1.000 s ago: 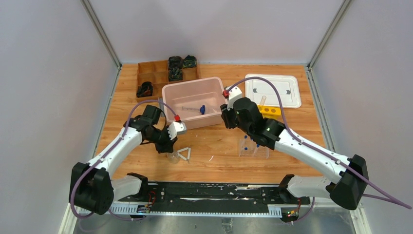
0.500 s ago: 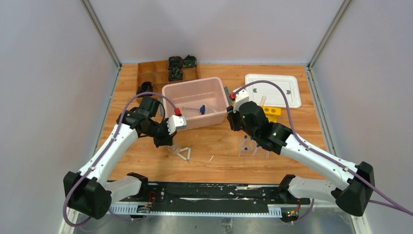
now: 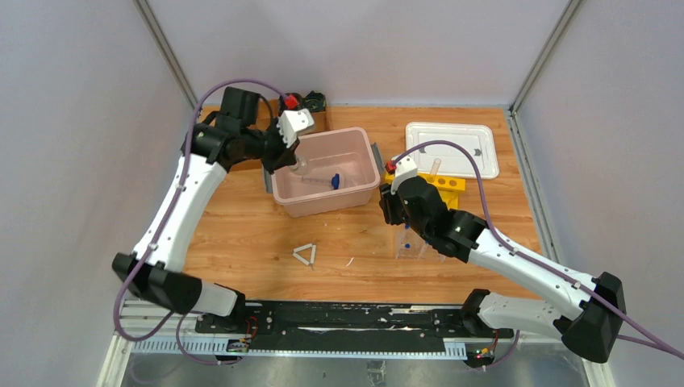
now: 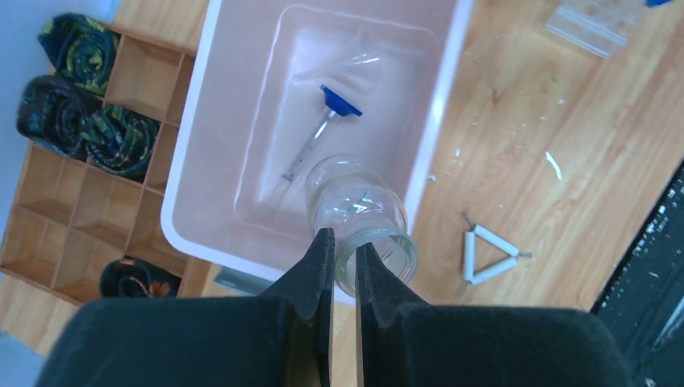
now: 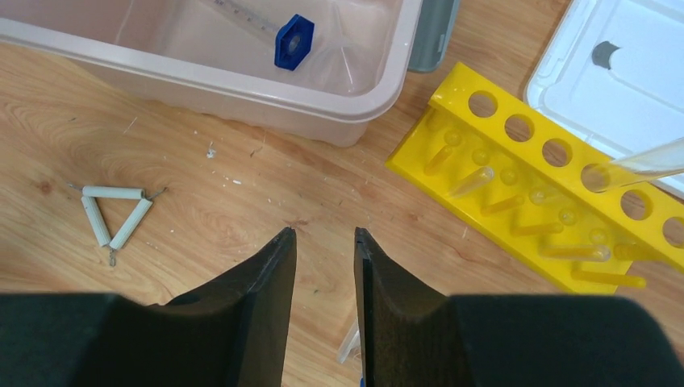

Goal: Organize the chemistry lab equipment

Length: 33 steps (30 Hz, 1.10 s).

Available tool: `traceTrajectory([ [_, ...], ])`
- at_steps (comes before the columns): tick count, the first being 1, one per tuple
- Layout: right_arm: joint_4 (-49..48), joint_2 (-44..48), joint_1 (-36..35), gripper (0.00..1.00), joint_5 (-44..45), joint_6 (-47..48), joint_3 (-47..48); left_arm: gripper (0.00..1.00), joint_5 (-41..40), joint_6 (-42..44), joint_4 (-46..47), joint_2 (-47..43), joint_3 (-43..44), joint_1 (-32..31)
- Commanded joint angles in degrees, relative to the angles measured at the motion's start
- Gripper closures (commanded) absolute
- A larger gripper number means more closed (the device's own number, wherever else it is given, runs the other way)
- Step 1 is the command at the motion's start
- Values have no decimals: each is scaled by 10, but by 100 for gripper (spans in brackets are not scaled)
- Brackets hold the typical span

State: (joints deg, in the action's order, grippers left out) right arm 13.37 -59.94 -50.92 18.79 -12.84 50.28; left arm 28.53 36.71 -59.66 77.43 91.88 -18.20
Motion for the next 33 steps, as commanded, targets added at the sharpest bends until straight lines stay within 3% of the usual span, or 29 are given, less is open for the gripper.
traceTrajectory([
  [1, 9, 2, -20, 63, 12, -29, -9, 100, -47, -36, 25, 94, 45, -6],
  [7, 12, -11, -43, 63, 17, -37, -6, 100, -110, -25, 27, 191, 49, -22],
  [14, 4, -50, -82, 58, 19, -54, -1, 100, -148, -39, 91, 231, -5, -26],
  [19, -28, -110, -139, 54, 19, -62, 2, 100, -143, -34, 112, 246, -41, -28],
  [26, -84, -224, -203, 51, -46, -37, 53, 100, -170, -60, 149, 256, -68, -31],
  [29, -92, -278, -223, 51, -96, -15, 94, 82, -172, -67, 149, 252, -66, -32],
  [33, -77, -352, -237, 51, -122, 3, 152, 51, -158, -57, 143, 221, -69, -31],
])
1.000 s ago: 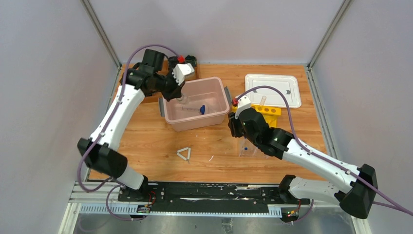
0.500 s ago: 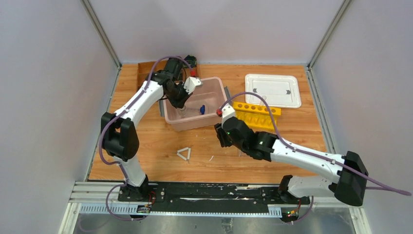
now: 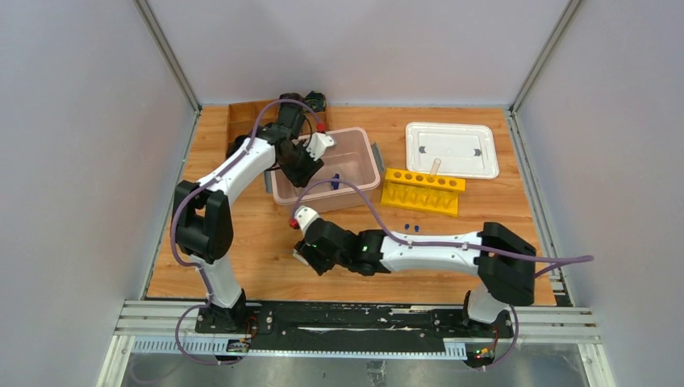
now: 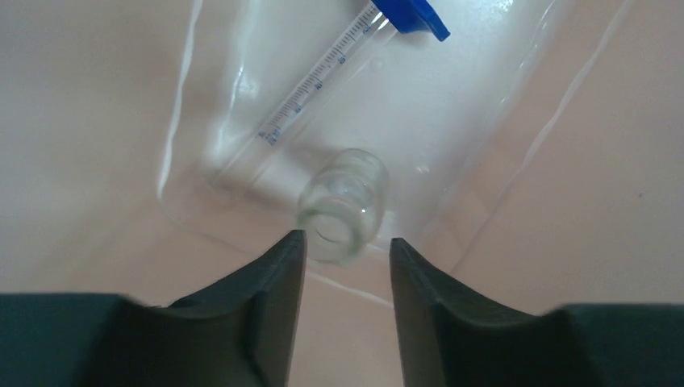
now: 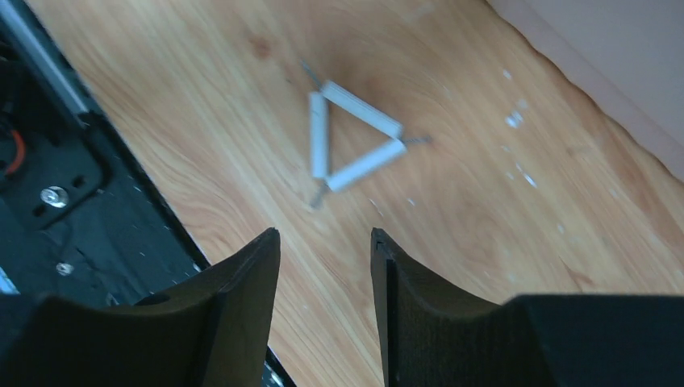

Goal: Organize the chemistry lab equipment

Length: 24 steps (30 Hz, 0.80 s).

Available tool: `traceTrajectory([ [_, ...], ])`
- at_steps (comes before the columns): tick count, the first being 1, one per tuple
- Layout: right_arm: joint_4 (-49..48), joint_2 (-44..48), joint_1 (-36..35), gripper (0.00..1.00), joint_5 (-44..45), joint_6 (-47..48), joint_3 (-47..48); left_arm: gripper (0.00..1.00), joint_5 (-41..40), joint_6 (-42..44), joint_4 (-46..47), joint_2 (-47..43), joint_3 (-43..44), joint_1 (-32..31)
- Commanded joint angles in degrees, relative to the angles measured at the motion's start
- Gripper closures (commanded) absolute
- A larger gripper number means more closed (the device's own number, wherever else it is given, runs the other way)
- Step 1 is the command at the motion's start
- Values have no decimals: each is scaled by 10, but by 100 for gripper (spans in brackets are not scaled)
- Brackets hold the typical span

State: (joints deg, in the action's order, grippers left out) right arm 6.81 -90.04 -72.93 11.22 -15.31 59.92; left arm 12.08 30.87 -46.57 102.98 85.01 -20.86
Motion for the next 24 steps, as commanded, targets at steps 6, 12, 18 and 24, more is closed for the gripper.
traceTrajectory([
  [6, -12, -151, -17, 51, -50, 35, 104, 23, 17, 2, -26, -92, 17, -5],
  [12, -11, -204, -15, 54, -41, 46, 127, 0, -12, -33, -34, -181, 51, -4],
  [18, -11, -226, -7, 60, -33, 43, 129, 0, -81, -90, -34, -271, 89, -4],
  [24, -5, -229, -7, 81, -38, 41, 123, 0, -103, -104, -34, -343, 81, -4],
])
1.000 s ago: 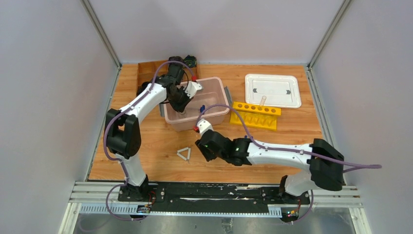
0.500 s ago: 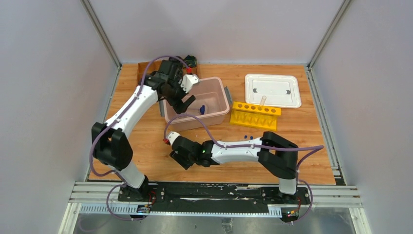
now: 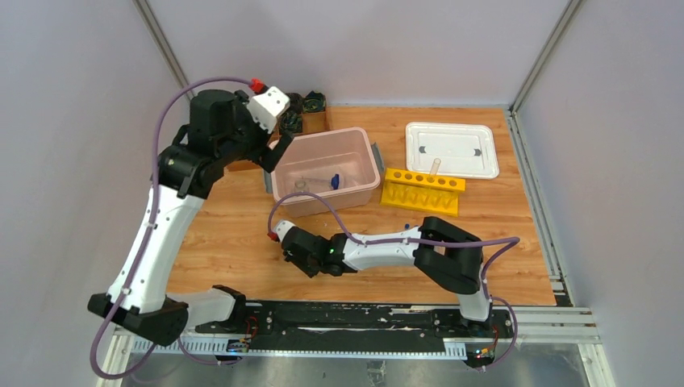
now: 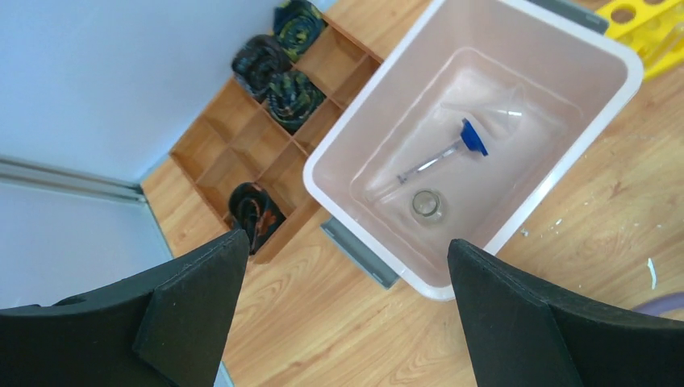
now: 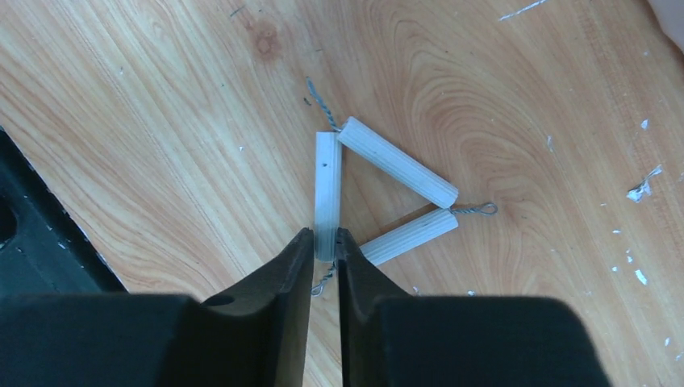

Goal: Organize the chemistry lab equipment

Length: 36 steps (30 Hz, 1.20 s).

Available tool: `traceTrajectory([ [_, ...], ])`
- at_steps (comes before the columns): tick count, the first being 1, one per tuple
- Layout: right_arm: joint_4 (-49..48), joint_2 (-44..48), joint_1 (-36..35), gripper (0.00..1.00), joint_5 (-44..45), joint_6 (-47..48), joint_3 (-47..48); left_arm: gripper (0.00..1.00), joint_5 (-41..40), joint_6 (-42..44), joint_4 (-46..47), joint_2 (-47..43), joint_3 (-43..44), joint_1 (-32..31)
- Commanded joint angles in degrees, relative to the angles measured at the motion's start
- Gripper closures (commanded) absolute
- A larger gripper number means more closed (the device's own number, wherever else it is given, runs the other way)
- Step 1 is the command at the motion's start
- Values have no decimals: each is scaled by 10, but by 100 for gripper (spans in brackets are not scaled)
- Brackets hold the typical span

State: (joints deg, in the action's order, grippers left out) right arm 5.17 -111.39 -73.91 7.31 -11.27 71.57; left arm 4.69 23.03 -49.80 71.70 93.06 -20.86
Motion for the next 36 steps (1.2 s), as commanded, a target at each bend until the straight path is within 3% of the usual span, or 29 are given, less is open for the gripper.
traceTrajectory([
  [1, 13, -14, 3, 86, 1, 2, 6, 0, -34, -33, -3, -37, -4, -4],
  [4, 23, 7, 3, 100, 0, 3, -1, 0, -29, -51, -5, -48, -33, -4],
  [13, 66, 196, 16, 100, -30, 2, -49, 0, -30, -95, -4, -71, -92, -2],
  [22, 133, 316, 124, 100, -36, 0, 20, 0, 0, -132, -28, -39, -59, 22],
  [27, 192, 243, 210, 100, -33, 6, 146, 0, -1, -115, -37, -27, -96, 45],
  [33, 289, 75, 252, 100, 16, 20, 322, 0, 62, -105, -36, -51, -166, 86],
  [36, 300, 11, 261, 100, 34, 18, 363, 0, 59, -88, -38, -63, -184, 90],
])
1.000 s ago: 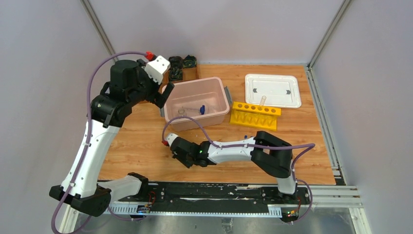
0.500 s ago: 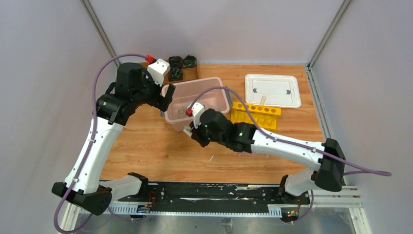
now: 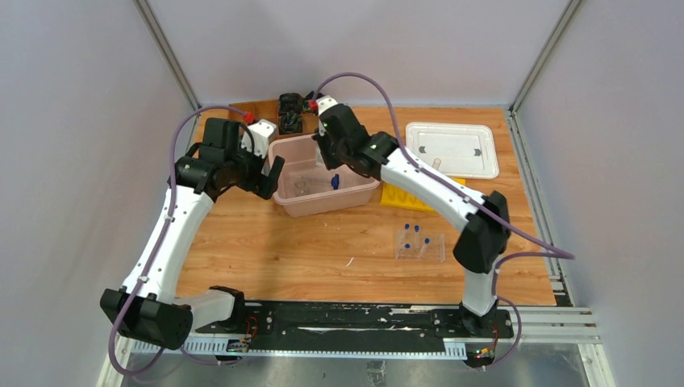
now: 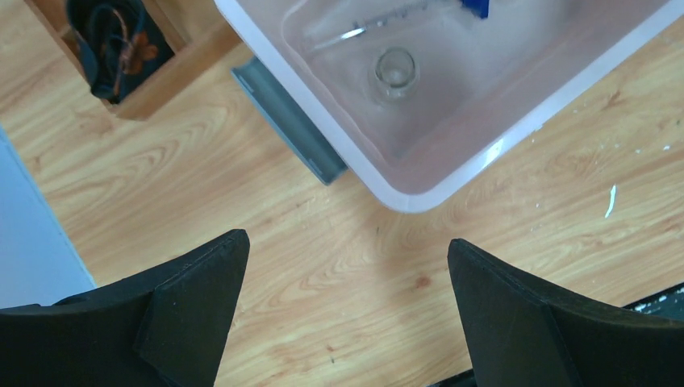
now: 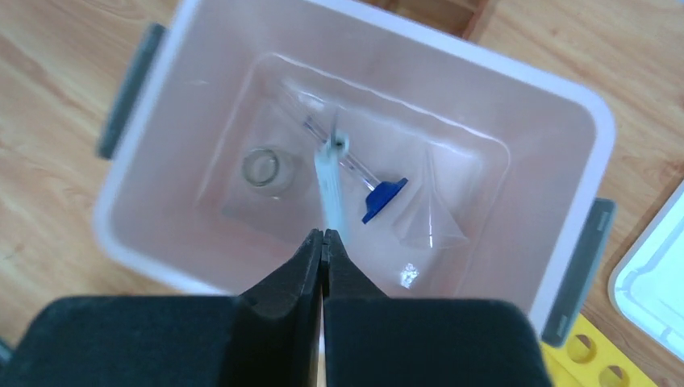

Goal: Organize the chemistry lab equipment

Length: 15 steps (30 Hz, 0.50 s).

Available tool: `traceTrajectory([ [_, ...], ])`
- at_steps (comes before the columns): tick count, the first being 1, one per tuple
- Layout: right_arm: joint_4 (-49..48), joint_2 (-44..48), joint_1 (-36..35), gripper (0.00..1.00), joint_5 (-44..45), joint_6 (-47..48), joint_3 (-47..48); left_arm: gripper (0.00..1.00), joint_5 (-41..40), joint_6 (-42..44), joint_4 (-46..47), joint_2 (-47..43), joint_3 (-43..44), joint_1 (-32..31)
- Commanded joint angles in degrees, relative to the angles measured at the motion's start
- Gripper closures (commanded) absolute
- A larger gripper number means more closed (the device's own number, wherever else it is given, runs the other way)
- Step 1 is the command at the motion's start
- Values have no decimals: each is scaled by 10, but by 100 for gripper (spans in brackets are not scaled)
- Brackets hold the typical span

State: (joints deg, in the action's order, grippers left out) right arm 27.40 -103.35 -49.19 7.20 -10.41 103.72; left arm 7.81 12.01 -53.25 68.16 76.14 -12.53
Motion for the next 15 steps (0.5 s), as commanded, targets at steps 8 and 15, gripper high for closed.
traceTrajectory([
  [8, 75, -128, 28, 100, 27, -28, 35, 0, 26, 45, -6, -25, -34, 7],
  [15, 71, -68, 32, 96, 47, -24, 3, 0, 23, 53, -2, -6, -19, 8],
])
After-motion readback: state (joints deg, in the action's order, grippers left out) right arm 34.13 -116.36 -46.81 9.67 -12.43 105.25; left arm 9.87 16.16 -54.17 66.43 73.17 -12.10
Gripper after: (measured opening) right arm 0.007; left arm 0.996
